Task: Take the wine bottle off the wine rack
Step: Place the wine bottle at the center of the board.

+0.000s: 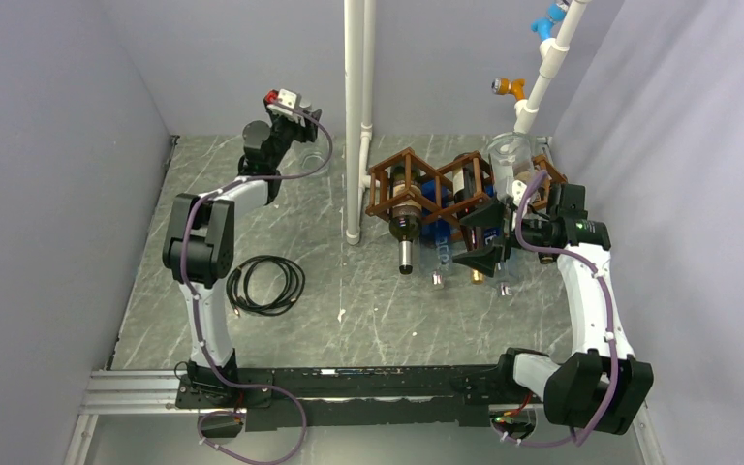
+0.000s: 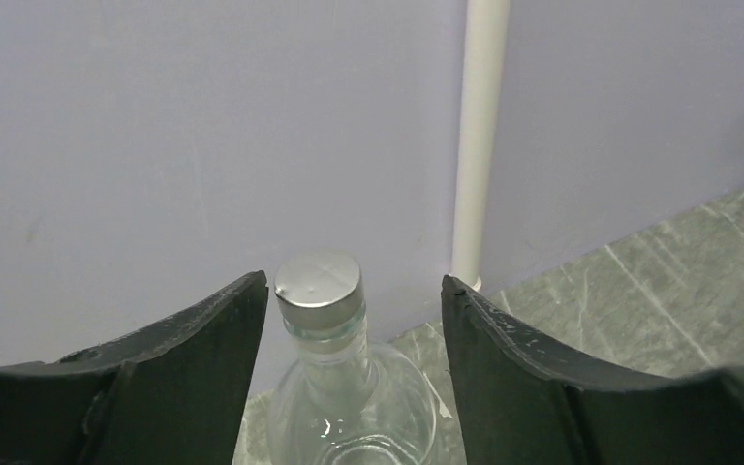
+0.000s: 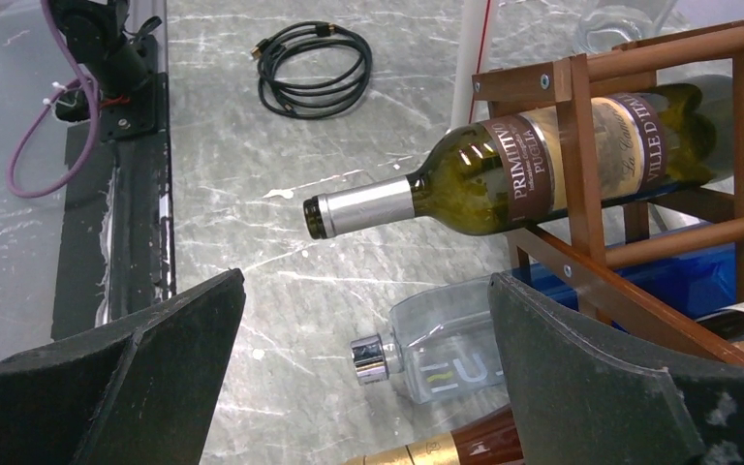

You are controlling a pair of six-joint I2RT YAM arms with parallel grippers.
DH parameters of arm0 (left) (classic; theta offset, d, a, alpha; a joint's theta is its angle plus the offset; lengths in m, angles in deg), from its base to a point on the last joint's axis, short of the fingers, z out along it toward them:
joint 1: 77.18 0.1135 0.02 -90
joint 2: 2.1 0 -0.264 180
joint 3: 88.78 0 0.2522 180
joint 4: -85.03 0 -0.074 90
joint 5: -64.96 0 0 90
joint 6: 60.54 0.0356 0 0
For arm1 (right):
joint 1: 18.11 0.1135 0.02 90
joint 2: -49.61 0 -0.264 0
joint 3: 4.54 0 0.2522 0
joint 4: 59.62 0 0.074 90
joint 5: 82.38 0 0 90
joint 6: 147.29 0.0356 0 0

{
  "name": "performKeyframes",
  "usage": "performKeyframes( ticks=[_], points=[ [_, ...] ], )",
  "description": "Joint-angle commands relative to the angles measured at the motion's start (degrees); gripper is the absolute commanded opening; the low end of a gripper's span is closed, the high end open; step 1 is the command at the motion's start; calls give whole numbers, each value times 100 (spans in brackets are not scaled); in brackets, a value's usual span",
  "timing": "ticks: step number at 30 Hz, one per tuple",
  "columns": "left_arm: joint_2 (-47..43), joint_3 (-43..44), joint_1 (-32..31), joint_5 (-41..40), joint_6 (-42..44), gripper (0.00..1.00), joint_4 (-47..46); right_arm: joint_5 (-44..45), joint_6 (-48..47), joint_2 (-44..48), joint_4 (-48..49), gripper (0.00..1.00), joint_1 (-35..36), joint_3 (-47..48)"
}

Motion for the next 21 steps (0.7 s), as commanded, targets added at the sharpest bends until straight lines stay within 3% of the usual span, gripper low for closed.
performKeyframes(
  ticks=[1, 10, 21],
  points=[
    [-753, -314, -18, 43, -46, 73, -576, -177, -126, 163, 93, 99, -93, -12],
    [-1701, -1236, 90, -208, -259, 88, -419, -284, -82, 342, 98, 99, -256, -23],
    [-3517, -2439, 441, -106, -1340, 92, 627, -344, -147, 519, 14, 100, -410, -5]
  ],
)
